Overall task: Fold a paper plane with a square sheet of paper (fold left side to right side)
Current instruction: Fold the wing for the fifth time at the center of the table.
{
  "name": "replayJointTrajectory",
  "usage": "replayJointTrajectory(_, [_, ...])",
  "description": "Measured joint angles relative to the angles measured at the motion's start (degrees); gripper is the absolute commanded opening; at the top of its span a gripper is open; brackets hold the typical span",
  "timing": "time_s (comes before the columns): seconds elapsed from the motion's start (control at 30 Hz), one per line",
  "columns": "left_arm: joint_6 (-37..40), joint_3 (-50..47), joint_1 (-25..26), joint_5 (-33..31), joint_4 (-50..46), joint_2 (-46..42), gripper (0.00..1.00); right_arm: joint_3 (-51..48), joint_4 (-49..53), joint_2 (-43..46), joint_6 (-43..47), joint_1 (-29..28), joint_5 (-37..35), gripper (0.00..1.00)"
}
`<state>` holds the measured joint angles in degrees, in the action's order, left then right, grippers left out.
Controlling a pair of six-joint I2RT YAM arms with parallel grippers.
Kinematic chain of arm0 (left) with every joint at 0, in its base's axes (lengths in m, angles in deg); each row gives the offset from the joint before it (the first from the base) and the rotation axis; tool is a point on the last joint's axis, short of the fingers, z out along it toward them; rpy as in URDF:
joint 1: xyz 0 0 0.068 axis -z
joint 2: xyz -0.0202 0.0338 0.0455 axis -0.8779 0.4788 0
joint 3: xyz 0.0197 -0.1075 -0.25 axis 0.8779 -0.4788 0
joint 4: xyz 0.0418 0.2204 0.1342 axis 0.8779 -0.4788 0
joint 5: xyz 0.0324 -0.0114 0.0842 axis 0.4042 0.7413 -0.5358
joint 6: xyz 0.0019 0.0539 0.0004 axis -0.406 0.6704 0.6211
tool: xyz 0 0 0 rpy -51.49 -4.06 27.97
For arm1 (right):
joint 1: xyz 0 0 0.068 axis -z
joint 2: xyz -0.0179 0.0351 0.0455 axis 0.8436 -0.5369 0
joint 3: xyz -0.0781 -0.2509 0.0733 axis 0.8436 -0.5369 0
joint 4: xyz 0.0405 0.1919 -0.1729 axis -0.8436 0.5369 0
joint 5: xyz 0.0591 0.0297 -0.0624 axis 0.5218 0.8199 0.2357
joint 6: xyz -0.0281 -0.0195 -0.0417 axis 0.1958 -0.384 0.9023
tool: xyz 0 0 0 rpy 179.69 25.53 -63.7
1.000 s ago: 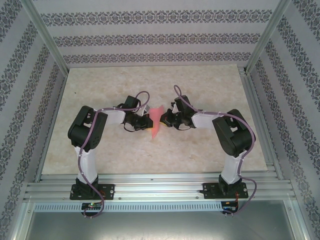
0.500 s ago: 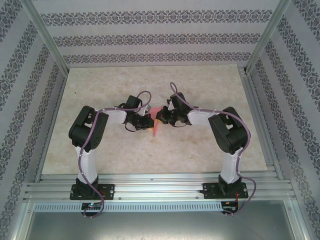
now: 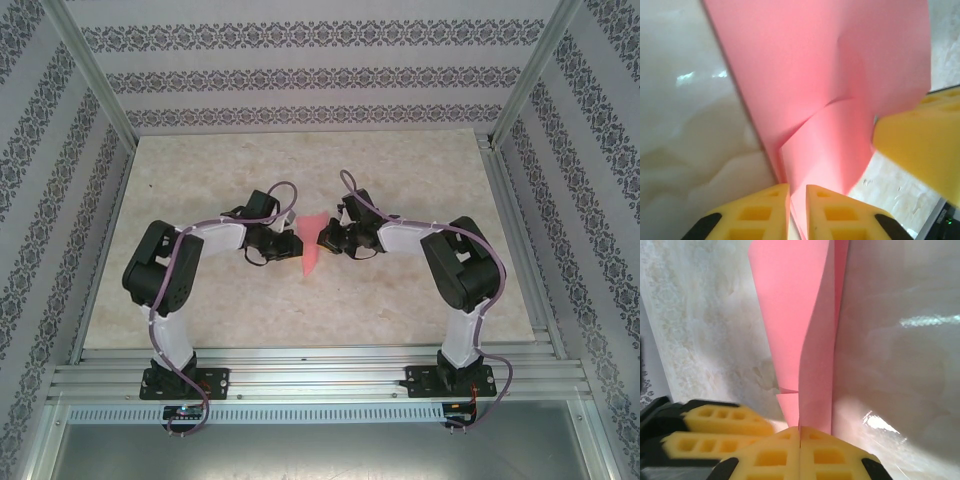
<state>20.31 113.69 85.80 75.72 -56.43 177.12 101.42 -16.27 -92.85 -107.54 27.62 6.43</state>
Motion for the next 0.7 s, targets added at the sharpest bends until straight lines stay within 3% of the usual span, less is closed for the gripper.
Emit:
replayJointTrajectory(0.13, [2.4, -1.6, 1.4, -4.5, -3.7, -8.3, 0.29, -0.2, 0.0, 0.5, 0.0, 0.0, -0.3, 0.00])
replayJointTrajectory(0.3, [3.3, -4.2, 7.6, -9.1, -4.1, -14.5, 0.40, -0.3, 0.0, 0.5, 0.0, 0.0, -0.3, 0.00])
replayJointTrajectory(0.47, [2.3, -7.2, 12.5, -13.7, -3.6, -13.7, 0.49, -0.3, -0.3, 1.1, -0.2, -0.1, -0.3, 0.00])
replayJointTrajectory(0.7, [1.5, -7.2, 13.9, -19.8, -0.2, -11.1, 0.52, -0.9, -1.8, 1.7, -1.7, -0.1, 0.0, 0.00])
